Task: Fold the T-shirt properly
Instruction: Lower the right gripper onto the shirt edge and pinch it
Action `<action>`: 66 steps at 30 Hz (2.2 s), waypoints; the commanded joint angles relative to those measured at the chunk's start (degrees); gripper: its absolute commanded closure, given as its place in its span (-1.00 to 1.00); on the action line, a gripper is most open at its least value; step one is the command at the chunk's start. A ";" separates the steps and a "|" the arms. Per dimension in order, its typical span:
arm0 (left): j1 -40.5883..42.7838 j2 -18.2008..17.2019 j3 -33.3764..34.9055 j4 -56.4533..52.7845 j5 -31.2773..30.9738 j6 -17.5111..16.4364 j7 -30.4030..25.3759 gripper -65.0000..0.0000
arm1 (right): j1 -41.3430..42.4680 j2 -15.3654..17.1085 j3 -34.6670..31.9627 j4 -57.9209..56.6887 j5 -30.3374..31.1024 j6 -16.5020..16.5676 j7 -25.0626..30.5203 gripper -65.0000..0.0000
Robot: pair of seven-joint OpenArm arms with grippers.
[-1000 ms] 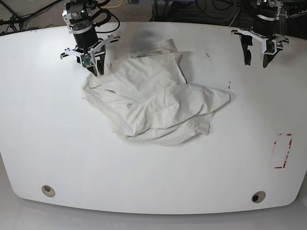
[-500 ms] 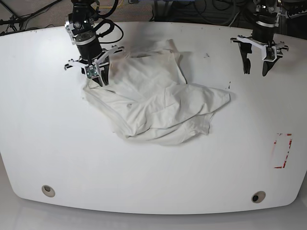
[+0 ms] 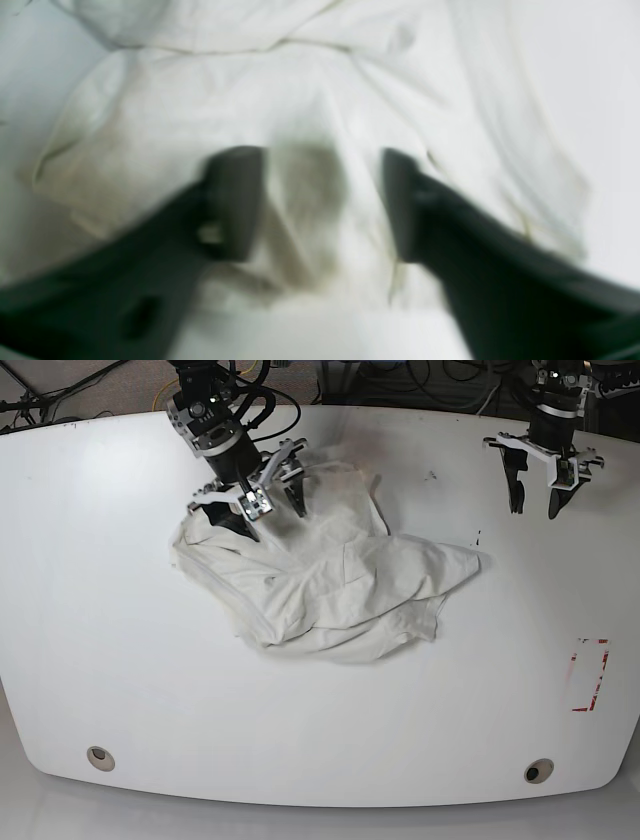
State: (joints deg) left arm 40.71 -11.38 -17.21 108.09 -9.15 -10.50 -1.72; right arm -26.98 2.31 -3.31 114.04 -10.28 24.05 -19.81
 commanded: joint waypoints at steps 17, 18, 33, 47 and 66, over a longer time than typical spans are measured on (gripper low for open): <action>-3.64 0.18 -0.87 0.48 -0.76 -0.07 0.86 -0.02 | 13.92 -0.65 1.97 -4.11 0.22 -0.60 -1.14 -0.36; -4.44 0.07 -0.67 0.55 -0.67 0.05 2.12 -0.05 | 14.92 -0.55 2.17 -4.93 0.30 -0.44 -1.70 -0.33; -9.55 -0.38 -0.41 -0.17 -0.51 0.07 6.05 -0.15 | 19.54 -0.01 1.73 -8.34 0.07 1.55 -6.14 -0.28; -7.92 -0.34 -1.29 0.80 -0.36 0.29 4.43 -0.11 | 26.58 1.50 1.73 -18.63 -0.36 3.31 -5.38 -0.34; -7.98 -0.39 -4.18 0.79 -0.28 0.21 3.55 -0.11 | 29.44 2.44 2.59 -24.26 -0.18 3.00 -4.57 -0.32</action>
State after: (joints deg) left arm 32.42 -11.07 -20.95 107.74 -9.10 -10.50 3.36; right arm 1.50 4.49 -0.71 89.17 -10.55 27.20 -25.54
